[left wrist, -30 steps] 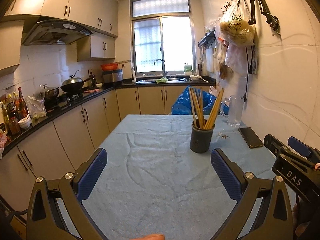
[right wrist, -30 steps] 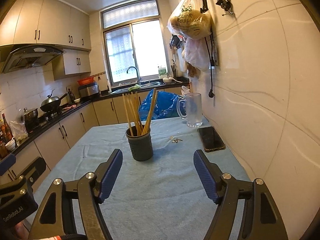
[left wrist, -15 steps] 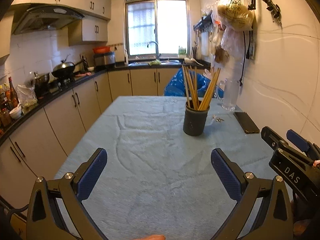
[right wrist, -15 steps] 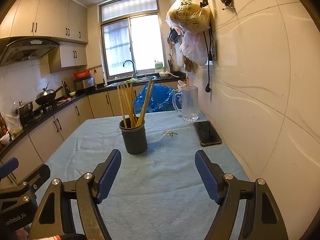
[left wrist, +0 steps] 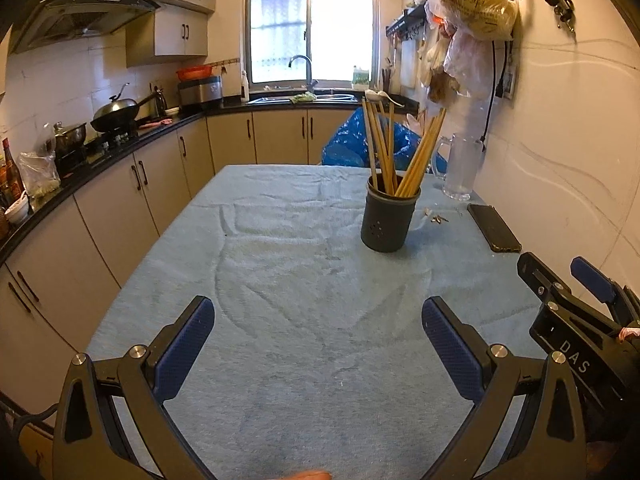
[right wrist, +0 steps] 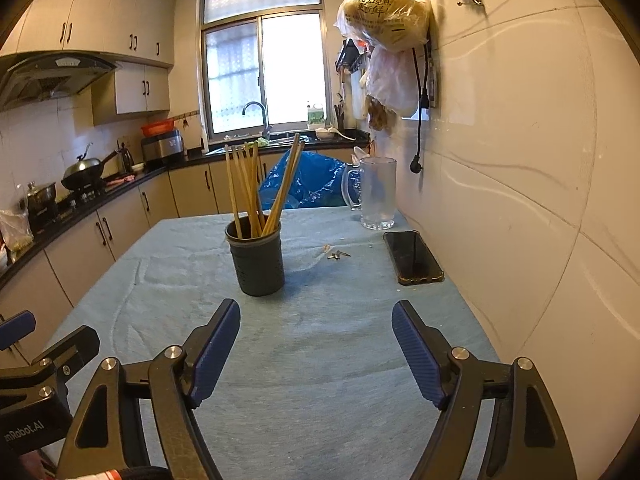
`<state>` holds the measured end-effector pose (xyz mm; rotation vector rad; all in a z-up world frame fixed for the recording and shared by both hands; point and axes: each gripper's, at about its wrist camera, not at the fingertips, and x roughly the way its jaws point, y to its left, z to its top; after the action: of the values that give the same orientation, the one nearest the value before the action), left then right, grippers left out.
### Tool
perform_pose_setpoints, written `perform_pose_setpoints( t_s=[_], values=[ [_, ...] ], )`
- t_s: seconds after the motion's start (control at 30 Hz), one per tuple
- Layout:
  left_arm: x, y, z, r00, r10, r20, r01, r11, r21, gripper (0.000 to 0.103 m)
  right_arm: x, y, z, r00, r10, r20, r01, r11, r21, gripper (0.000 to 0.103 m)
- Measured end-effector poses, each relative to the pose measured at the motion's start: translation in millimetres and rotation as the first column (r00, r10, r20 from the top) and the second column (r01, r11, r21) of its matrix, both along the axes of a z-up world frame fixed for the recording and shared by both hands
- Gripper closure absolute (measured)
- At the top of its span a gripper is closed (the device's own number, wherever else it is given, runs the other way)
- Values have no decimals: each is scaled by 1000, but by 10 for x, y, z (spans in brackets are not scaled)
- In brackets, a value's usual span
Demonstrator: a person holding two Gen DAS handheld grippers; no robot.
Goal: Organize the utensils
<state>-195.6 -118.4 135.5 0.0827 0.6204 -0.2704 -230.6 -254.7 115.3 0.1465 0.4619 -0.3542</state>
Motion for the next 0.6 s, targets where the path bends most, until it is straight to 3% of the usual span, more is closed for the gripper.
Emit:
perform_pose_setpoints(
  t_s=[0.6],
  values=[
    [473, -3, -333, 993, 20, -120, -18, 1000, 12, 0, 413, -2, -238, 997, 7, -81, -8, 1000, -11, 20]
  ],
)
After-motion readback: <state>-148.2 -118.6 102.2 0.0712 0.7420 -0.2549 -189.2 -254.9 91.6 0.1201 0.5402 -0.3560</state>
